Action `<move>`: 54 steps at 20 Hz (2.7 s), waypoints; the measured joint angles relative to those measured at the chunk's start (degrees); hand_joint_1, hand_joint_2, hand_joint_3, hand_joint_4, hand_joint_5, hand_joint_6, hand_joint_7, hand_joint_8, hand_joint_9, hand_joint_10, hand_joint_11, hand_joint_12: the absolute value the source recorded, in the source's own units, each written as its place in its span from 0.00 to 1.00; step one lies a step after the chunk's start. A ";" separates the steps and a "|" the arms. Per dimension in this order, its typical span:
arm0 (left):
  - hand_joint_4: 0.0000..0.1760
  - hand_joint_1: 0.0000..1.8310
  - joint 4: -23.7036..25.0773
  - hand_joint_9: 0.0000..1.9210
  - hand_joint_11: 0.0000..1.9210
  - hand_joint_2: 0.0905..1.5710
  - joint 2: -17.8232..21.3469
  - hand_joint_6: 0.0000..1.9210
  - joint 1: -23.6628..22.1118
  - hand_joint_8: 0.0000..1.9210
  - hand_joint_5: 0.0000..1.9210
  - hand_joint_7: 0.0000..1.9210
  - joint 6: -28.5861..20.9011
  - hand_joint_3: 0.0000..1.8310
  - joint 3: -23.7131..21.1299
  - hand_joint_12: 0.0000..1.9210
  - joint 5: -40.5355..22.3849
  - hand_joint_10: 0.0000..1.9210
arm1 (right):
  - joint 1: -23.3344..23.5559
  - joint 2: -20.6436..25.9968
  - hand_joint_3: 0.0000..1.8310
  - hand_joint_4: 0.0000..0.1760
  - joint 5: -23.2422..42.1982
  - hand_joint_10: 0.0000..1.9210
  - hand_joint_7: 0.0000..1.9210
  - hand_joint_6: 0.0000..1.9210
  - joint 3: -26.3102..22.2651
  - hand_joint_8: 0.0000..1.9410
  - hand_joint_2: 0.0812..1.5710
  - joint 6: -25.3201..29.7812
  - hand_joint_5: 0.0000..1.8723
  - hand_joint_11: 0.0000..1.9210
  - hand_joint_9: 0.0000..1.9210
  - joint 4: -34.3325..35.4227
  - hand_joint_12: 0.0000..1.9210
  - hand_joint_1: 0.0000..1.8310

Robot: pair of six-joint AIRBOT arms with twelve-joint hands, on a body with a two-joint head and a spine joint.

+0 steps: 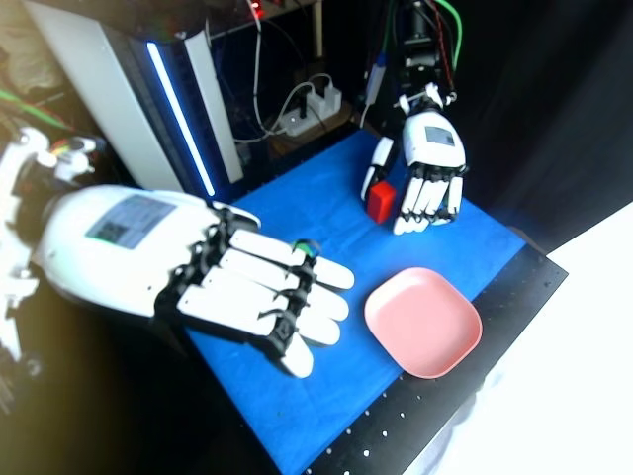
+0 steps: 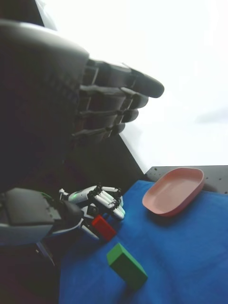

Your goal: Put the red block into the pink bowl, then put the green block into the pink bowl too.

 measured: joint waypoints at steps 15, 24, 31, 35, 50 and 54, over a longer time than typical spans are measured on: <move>0.00 0.68 2.64 0.47 0.33 0.66 1.16 0.39 -5.03 0.53 0.55 0.56 -0.42 0.00 2.27 0.78 2.78 0.56 | 0.00 -0.72 0.00 0.00 -0.07 0.00 0.08 0.00 0.52 0.00 0.59 0.00 0.01 0.00 0.07 0.17 0.40 0.03; 0.00 0.65 8.61 0.57 0.49 0.63 -0.76 0.30 -17.00 0.45 0.62 0.61 -0.46 0.00 8.74 0.90 9.18 0.71 | -0.70 -3.28 0.00 0.00 0.46 0.00 0.05 0.00 1.60 0.00 0.62 0.00 0.01 0.00 0.08 0.74 0.52 0.03; 0.00 0.69 10.78 0.55 0.44 0.64 -1.57 0.30 -19.91 0.44 0.59 0.61 -0.50 0.00 10.21 0.78 11.02 0.51 | -4.90 -6.91 0.00 0.00 4.63 0.00 0.05 0.00 4.11 0.00 0.64 0.02 0.00 0.00 0.05 5.57 0.38 0.05; 0.00 0.69 15.47 0.57 0.45 0.64 -2.29 0.27 -25.16 0.45 0.61 0.61 -0.50 0.00 11.98 0.84 14.12 0.55 | -4.92 -8.61 0.00 0.00 5.27 0.00 0.01 0.00 4.87 0.00 0.65 0.02 0.00 0.00 0.02 5.38 0.23 0.06; 0.05 0.61 15.04 0.53 0.45 0.65 -10.29 0.41 -26.38 0.45 0.57 0.55 -0.63 0.00 17.64 0.84 13.38 0.63 | -5.38 -12.07 0.00 0.00 7.78 0.00 0.07 0.00 6.56 0.01 0.63 0.02 0.01 0.00 0.07 5.05 0.37 0.06; 0.00 0.69 14.58 0.50 0.39 0.66 -12.20 0.28 -26.32 0.56 0.59 0.56 -0.61 0.00 18.58 0.81 12.98 0.59 | -5.38 -12.41 0.00 0.00 8.13 0.00 0.06 0.00 6.54 0.00 0.63 0.02 0.01 0.00 0.07 4.87 0.36 0.05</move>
